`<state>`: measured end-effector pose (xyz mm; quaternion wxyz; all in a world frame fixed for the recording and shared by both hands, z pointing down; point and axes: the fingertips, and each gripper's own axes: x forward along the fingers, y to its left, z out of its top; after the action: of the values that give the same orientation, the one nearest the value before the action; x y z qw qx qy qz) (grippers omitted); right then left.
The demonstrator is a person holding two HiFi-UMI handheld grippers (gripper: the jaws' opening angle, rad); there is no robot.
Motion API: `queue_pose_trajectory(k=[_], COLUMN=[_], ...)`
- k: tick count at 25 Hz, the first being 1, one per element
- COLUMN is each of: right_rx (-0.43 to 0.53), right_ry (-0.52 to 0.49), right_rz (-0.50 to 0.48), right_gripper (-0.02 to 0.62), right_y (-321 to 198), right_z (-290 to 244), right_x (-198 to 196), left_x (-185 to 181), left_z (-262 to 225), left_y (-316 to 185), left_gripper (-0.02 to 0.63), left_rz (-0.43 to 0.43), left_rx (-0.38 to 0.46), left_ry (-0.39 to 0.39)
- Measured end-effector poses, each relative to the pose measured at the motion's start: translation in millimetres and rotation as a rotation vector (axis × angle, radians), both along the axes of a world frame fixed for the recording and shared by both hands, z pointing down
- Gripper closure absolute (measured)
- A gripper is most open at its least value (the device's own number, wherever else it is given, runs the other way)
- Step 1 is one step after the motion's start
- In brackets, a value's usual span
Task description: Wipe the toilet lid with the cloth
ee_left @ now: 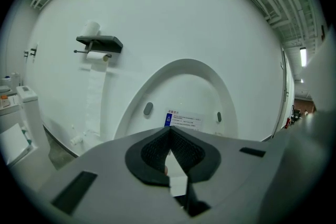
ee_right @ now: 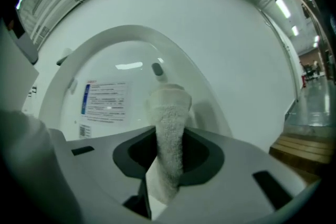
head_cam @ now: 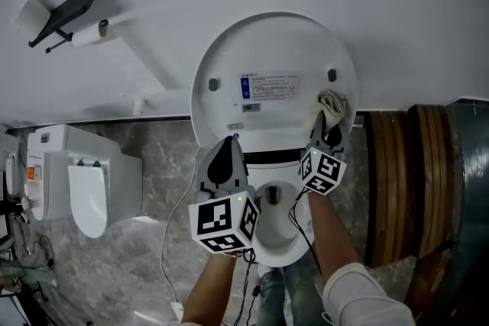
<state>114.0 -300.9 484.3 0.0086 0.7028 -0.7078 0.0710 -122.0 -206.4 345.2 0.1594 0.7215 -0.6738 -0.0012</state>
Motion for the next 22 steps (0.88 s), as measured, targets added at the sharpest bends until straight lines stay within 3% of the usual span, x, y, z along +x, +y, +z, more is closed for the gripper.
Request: queue_pose_trajectory(k=[6, 9, 17, 22], right_rx=[0.036, 0.024, -0.045, -0.079], right_ry=[0.096, 0.131, 0.130, 0.126], right_rz=[-0.409, -0.561, -0.625, -0.580], right_gripper=[0.502, 0.502, 0.502, 0.500], right_y=[49.3, 63.3, 40.5, 24.1], right_z=[7.2, 22.6, 53.9, 65.8], right_x=[-157.4, -222.2, -274.3, -253.9], left_x=[-30.0, -42.9, -57.0, -49.6], left_z=[7.8, 9.6, 20.3, 31.5], left_y=[5.7, 9.3, 10.1, 8.7], left_gripper=[0.594, 0.594, 0.594, 0.594], left_rz=[-0.059, -0.073, -0.091, -0.079], left_rx=[-0.009, -0.013, -0.024, -0.040], left_ry=[0.009, -0.002, -0.018, -0.018])
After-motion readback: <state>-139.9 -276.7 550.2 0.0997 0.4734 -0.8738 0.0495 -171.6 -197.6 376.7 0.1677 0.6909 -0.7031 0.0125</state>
